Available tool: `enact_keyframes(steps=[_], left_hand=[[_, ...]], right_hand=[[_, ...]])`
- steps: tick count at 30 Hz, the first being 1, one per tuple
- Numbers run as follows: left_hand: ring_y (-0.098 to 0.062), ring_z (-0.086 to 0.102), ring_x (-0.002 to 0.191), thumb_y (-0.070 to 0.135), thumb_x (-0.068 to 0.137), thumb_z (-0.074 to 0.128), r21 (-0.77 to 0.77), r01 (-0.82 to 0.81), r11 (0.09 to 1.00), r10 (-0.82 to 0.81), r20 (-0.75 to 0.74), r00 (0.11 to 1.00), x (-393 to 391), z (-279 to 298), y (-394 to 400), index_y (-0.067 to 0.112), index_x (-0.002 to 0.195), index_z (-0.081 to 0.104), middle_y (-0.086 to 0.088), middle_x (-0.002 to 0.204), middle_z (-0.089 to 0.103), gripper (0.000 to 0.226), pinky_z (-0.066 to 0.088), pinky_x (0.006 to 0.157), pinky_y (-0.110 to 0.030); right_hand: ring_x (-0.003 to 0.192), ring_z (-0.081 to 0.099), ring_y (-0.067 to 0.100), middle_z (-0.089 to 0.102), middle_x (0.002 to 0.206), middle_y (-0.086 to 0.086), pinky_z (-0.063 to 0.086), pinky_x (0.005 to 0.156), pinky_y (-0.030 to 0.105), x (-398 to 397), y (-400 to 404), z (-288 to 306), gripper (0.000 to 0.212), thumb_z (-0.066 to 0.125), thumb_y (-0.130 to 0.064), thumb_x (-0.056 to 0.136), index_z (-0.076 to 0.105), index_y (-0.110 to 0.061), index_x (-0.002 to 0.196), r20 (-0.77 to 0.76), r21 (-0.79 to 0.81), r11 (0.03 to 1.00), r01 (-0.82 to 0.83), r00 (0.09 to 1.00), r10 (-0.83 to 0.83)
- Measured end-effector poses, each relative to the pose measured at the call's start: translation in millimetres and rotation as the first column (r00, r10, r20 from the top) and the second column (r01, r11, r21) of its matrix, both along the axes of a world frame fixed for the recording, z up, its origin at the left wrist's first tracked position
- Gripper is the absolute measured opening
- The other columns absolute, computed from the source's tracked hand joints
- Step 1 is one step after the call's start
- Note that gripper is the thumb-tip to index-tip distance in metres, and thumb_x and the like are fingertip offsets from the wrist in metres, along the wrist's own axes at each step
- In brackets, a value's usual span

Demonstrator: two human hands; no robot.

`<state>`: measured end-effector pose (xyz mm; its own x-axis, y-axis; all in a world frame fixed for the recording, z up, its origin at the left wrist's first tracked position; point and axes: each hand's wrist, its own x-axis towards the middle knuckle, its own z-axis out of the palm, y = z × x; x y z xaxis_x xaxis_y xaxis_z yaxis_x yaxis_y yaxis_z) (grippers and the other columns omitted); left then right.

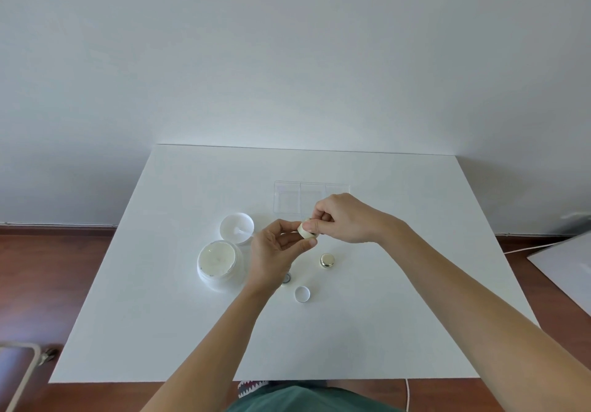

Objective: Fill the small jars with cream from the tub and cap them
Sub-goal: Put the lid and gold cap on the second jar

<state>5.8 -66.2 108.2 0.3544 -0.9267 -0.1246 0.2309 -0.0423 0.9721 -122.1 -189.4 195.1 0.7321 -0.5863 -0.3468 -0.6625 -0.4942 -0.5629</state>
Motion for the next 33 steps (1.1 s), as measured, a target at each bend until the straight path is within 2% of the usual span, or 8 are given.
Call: enact_keyframes(steps=[3,6,10,14,18,23,29,33], left_hand=[[-0.022,0.076,0.089,0.014,0.072,0.085,0.029,0.012,1.000,-0.012,0.007,1.000,-3.2,-4.0,1.0,0.011,0.099,0.069,-0.008,0.088,0.079,0.032,0.052,0.084,-0.042],[-0.018,0.074,0.097,0.009,0.073,0.086,0.056,0.060,0.997,-0.063,0.042,0.997,-2.2,-12.8,0.6,0.016,0.102,0.067,-0.004,0.099,0.078,0.035,0.056,0.086,-0.029],[-0.004,0.062,0.115,0.006,0.072,0.087,0.190,0.102,0.976,-0.155,0.290,0.945,7.6,-39.3,7.7,0.021,0.124,0.055,0.010,0.127,0.062,0.062,0.050,0.091,-0.018],[-0.014,0.052,0.120,-0.002,0.078,0.074,0.375,0.065,0.925,-0.263,0.505,0.822,17.0,-80.0,22.1,0.014,0.138,0.047,0.002,0.137,0.052,0.068,0.039,0.093,-0.022],[-0.022,0.057,0.116,-0.003,0.075,0.076,0.456,0.062,0.888,-0.341,0.562,0.754,16.3,-106.6,28.6,0.008,0.133,0.054,-0.006,0.131,0.058,0.064,0.038,0.091,-0.020],[-0.026,0.060,0.108,-0.001,0.073,0.081,0.422,-0.007,0.906,-0.275,0.603,0.749,11.5,-119.1,26.4,0.005,0.124,0.063,-0.009,0.116,0.064,0.054,0.044,0.094,-0.029],[-0.024,0.061,0.094,-0.003,0.071,0.082,0.390,-0.063,0.919,-0.198,0.594,0.780,10.0,-124.0,26.3,0.002,0.112,0.069,-0.009,0.108,0.062,0.043,0.046,0.085,-0.026],[-0.019,0.054,0.084,-0.003,0.070,0.083,0.387,-0.079,0.919,-0.187,0.602,0.776,10.6,-126.4,29.8,0.002,0.107,0.069,-0.009,0.103,0.061,0.039,0.038,0.073,-0.012]], right_hand=[[0.083,0.064,0.014,0.068,0.086,-0.003,0.052,0.071,0.030,-4.9,-2.9,-5.6,0.033,0.064,-0.051,0.085,0.068,-0.018,0.089,0.001,0.055,0.998,0.033,0.999,-0.033],[0.082,0.064,0.011,0.068,0.085,-0.007,0.052,0.071,0.028,-10.3,-4.6,-19.6,0.027,0.068,-0.048,0.081,0.069,-0.022,0.088,-0.001,0.108,0.992,0.061,0.998,-0.061],[0.080,0.063,0.006,0.067,0.085,-0.010,0.051,0.071,0.024,-16.8,-7.4,-53.4,0.024,0.072,-0.042,0.080,0.067,-0.020,0.089,-0.003,0.109,0.985,0.131,0.991,-0.132],[0.079,0.061,0.015,0.064,0.086,-0.004,0.051,0.070,0.030,-20.0,-4.3,-92.0,0.022,0.070,-0.032,0.080,0.060,-0.014,0.088,-0.020,0.053,0.979,0.196,0.981,-0.195],[0.079,0.055,0.019,0.060,0.085,0.001,0.046,0.068,0.031,-10.6,6.8,-121.7,0.018,0.066,-0.021,0.081,0.058,-0.008,0.091,0.004,-0.061,0.985,0.164,0.986,-0.164],[0.089,0.052,0.027,0.062,0.090,0.011,0.048,0.075,0.038,4.2,11.6,-144.3,0.019,0.061,-0.019,0.084,0.058,-0.004,0.095,-0.047,-0.194,0.977,0.090,0.994,-0.101],[0.094,0.049,0.028,0.061,0.095,0.012,0.049,0.077,0.041,13.1,13.8,-159.6,0.021,0.059,-0.021,0.089,0.056,-0.004,0.100,-0.141,-0.244,0.969,0.043,0.987,-0.079],[0.097,0.049,0.028,0.061,0.097,0.013,0.050,0.078,0.042,15.5,15.0,-165.0,0.022,0.059,-0.020,0.089,0.056,-0.004,0.103,-0.162,-0.251,0.968,0.022,0.985,-0.065]])
